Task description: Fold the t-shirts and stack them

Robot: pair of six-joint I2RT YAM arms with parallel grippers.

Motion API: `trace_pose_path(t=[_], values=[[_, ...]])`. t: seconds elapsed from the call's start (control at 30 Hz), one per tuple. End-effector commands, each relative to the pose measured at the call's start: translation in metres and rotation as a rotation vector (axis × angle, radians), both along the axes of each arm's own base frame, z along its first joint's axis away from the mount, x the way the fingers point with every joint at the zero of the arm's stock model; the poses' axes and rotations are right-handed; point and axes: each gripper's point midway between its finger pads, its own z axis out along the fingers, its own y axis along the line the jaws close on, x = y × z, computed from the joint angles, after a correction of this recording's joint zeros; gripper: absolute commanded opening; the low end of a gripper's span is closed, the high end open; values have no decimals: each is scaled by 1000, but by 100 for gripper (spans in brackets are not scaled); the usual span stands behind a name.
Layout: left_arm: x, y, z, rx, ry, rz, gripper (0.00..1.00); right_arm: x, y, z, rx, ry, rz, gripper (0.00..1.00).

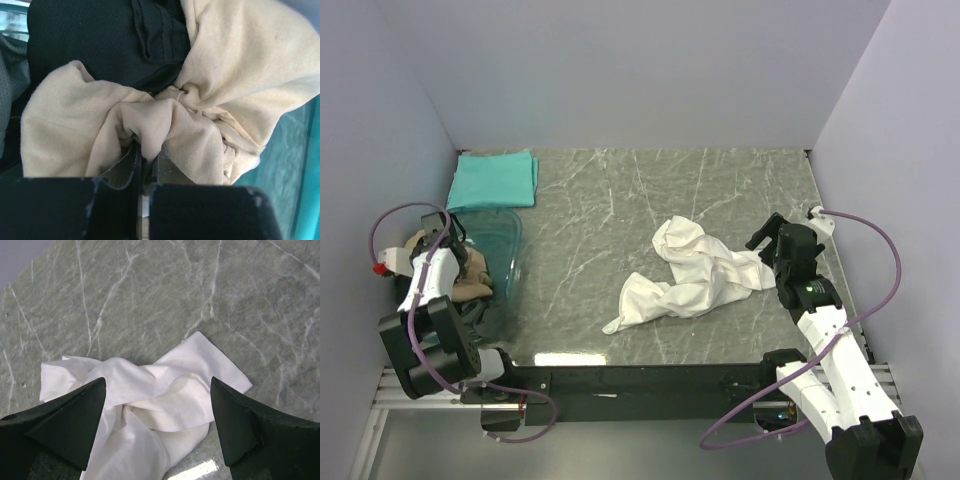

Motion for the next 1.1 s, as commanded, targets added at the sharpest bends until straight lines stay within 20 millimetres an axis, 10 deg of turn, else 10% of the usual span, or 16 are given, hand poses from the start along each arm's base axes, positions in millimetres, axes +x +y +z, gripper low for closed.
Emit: trace_pose_path(t=[0.0,0.4,0.7,0.93,1.07], values=[[-3,15,20,39,-7,72,1,1,-6,12,-21,-32,-19,91],[32,-38,124,113,-270,-244,94,3,-2,13,-16,-32,3,91],[75,-158,211,96,-525,-793,99,2,11,26,13,-66,76,96],[83,-301,205,67,-539,-1314,99,1,19,28,34,-98,117,97],[80,-307,189,103,-458,-1382,99,-1,19,24,21,-83,128,98]])
